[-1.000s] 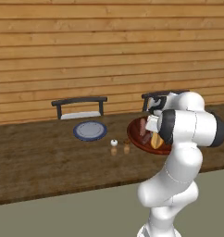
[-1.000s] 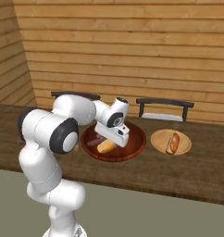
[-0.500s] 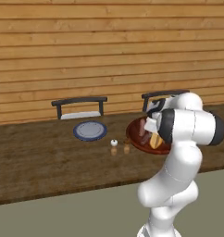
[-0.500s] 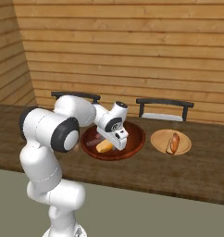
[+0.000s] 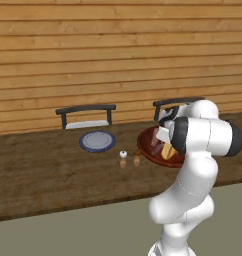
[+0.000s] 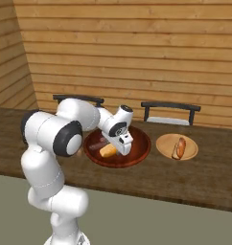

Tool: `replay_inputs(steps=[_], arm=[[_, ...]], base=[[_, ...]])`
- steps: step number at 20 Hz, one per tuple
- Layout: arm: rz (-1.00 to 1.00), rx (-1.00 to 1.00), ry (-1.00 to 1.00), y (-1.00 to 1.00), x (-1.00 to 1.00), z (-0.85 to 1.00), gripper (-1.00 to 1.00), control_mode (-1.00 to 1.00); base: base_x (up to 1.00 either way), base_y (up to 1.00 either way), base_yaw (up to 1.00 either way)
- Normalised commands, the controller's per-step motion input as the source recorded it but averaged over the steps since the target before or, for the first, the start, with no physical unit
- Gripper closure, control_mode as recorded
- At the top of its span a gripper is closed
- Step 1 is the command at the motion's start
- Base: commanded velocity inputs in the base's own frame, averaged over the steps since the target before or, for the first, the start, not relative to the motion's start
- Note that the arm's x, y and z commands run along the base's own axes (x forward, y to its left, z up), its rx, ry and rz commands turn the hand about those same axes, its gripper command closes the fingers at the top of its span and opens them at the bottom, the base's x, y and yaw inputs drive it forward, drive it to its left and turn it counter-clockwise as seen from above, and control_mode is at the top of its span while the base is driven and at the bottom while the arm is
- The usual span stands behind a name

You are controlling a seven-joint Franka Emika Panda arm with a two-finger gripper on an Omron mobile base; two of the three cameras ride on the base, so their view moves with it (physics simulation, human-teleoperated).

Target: Place one bun and one sausage from the bowl on each plate.

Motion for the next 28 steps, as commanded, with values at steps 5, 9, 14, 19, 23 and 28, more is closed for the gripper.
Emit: replay_inputs(steps=[5, 9, 14, 19, 23, 28], arm=[[0.01, 0.0, -0.21, 0.12, -0.36, 0.63, 1.0, -1.0], [0.12, -0.01, -0.32, 0.4, -0.53, 1.0, 1.0, -1.0], [0.19, -0.19, -0.09, 0.99, -0.34, 0.97, 1.0, -1.0], [0.25, -0.15, 0.0, 1.0, -0.02, 0.83, 1.0, -1.0], [0.34, -0.15, 0.08, 0.96, 0.03, 0.97, 1.0, -1.0], [0.32, -0.09, 0.13, 0.52, 0.0, -0.08, 1.0, -1.0]], base=[[0.0, 0.0, 0.0], [0.0, 0.0, 0.0], [0.0, 0.0, 0.0], [0.0, 0.0, 0.0], [0.0, 0.0, 0.0], [0.0, 0.0, 0.0]])
